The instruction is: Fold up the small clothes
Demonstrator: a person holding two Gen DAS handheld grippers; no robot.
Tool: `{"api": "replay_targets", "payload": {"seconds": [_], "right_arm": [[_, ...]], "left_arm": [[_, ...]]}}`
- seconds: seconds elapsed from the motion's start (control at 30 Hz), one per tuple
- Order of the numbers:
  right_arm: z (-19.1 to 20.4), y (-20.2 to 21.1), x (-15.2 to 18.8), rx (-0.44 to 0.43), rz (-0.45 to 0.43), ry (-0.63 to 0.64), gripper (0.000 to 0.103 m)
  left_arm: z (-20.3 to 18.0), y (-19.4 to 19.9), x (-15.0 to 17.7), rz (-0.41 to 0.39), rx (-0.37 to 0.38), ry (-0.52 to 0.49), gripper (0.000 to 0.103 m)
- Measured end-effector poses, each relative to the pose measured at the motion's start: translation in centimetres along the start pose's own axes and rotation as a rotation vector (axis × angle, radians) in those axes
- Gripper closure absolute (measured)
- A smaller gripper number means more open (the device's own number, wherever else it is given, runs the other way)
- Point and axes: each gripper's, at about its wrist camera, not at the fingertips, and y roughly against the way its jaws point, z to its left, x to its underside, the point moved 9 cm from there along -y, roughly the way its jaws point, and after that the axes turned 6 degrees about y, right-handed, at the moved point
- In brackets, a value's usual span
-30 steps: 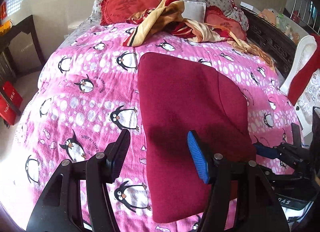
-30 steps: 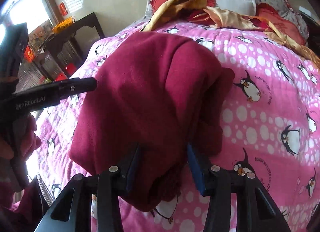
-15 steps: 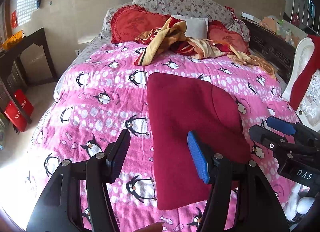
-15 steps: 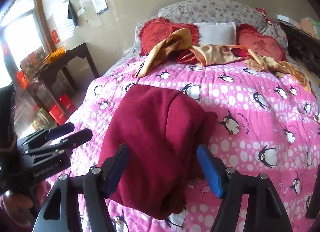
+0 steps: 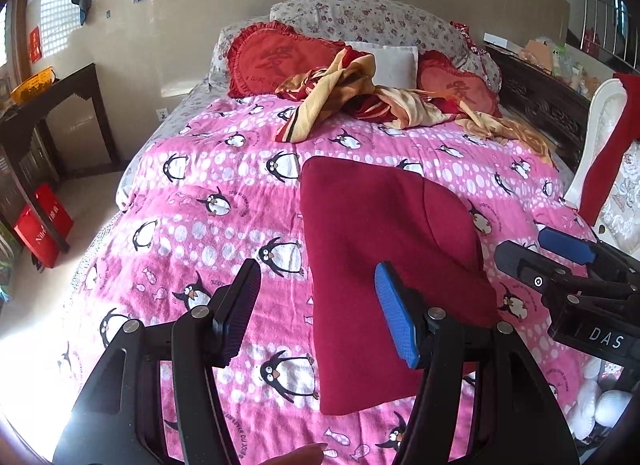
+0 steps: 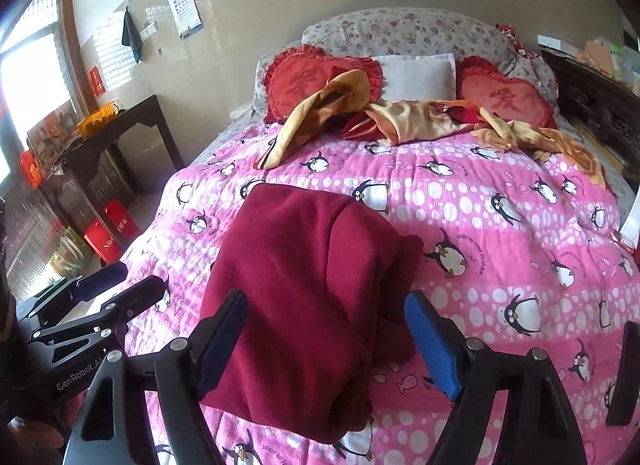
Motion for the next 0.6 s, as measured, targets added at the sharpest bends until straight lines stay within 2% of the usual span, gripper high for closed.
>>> {"api": "replay_targets", "payload": {"seconds": [0.6], "right_arm": [[0.7, -1.2, 0.3, -0.009, 0.031, 0.0, 0.024]], "left_arm": [[0.8, -1.2, 0.4, 0.022, -0.002, 0.025, 0.043]]}}
